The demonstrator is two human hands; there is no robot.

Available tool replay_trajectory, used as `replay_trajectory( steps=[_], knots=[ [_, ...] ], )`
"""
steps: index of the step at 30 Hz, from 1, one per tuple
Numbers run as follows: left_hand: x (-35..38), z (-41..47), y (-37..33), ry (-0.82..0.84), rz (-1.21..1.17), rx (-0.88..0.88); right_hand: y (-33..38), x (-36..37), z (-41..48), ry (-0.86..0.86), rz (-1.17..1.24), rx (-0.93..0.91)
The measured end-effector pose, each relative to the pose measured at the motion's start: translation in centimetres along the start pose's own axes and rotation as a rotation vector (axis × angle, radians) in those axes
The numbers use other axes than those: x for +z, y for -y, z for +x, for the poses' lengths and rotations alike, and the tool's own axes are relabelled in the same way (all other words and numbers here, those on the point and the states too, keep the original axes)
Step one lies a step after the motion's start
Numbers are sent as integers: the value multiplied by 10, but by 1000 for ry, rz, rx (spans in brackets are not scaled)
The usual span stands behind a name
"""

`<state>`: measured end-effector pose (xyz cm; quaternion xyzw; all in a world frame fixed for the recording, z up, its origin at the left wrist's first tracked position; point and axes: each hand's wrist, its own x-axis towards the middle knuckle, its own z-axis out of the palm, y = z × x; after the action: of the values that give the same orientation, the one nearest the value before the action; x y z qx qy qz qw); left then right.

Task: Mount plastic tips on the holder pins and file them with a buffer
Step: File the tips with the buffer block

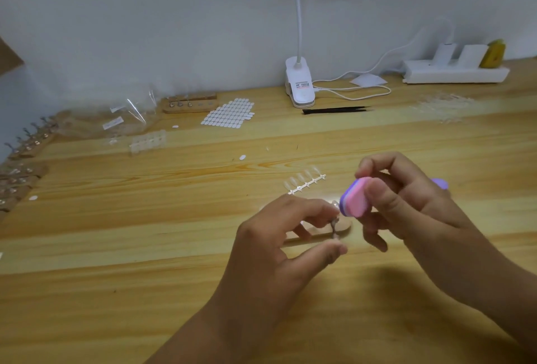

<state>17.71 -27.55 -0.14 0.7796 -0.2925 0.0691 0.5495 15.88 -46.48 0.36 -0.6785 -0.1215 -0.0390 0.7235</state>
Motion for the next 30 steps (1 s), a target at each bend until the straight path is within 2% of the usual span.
replay_trajectory(
  steps=[4, 7, 10, 14, 18, 20, 23, 25, 28, 30],
  knots=[
    [-1, 1, 0, -25, 28, 23, -5, 1, 1, 78, -104, -101],
    [-2, 1, 0, -12, -18, -2, -7, -4, 3, 45, -168, -118],
    [-3, 2, 2, -15, -105, -59, -9, -7, 5, -30, -97, -101],
    [-4, 2, 1, -6, -212, -48, -8, -1, 4, 27, -67, -98],
    [-4, 2, 5, 24, -373, -113, -7, -7, 10, -49, -46, -119],
    [-4, 2, 5, 50, -435, -136, -7, -8, 7, -30, 16, -134],
    [-3, 1, 4, 94, -483, -121, -7, -2, 4, 53, -52, -177],
    [-3, 1, 4, 85, -535, -141, -7, -5, 6, 25, -109, -176],
    [-3, 2, 6, 86, -564, -151, -5, -11, 9, -87, -70, -186],
    [-1, 2, 5, 79, -569, -165, -5, -7, 6, -49, -79, -238]
  ],
)
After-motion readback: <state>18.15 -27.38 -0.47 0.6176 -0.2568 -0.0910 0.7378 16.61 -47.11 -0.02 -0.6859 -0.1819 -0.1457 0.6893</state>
